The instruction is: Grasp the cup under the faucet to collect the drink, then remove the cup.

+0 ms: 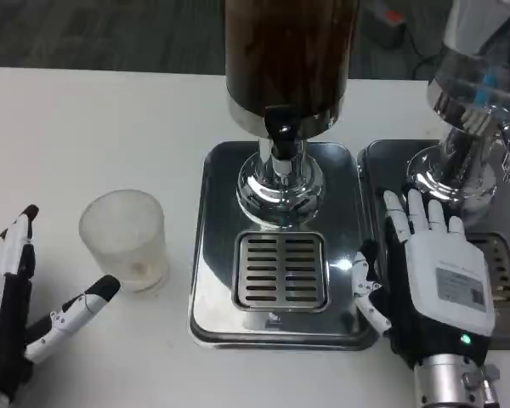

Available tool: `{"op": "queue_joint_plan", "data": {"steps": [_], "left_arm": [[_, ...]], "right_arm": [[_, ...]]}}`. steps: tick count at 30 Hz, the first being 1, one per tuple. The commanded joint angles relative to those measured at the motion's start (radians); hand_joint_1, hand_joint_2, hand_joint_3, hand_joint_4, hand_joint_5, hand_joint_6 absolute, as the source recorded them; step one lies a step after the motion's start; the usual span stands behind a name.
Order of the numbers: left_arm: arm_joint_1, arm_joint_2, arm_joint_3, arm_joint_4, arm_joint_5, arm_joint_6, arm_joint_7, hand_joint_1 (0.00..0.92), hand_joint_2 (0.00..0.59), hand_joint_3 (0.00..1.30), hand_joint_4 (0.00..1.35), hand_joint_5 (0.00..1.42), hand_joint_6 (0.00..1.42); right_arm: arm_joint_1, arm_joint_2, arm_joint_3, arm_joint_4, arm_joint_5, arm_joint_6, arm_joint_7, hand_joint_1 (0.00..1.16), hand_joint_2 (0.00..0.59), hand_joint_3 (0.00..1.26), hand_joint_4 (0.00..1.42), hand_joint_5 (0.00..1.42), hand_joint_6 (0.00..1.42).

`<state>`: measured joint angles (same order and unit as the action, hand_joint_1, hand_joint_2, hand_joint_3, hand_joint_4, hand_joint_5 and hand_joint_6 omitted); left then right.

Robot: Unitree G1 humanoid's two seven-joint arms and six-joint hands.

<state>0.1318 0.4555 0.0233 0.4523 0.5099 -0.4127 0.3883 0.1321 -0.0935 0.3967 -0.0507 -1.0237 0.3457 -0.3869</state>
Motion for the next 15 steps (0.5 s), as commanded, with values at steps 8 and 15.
{"op": "queue_joint_plan", "data": {"steps": [8, 15], "left_arm": [[-0.066, 0.016, -0.07, 0.101, 0.027, -0.043, 0.023, 0.0, 0.0, 0.0, 0.0, 0.0, 0.0], [-0.172, -0.004, -0.095, 0.204, 0.013, -0.043, 0.033, 0.0, 0.0, 0.0, 0.0, 0.0, 0.0]], "right_arm": [[-0.036, -0.03, -0.003, 0.028, 0.04, -0.02, 0.005, 0.18, 0.586, 0.1, 0.0, 0.0, 0.0], [-0.041, -0.027, 0.001, 0.035, 0.049, -0.012, -0.004, 0.18, 0.586, 0.1, 0.0, 0.0, 0.0]]}}
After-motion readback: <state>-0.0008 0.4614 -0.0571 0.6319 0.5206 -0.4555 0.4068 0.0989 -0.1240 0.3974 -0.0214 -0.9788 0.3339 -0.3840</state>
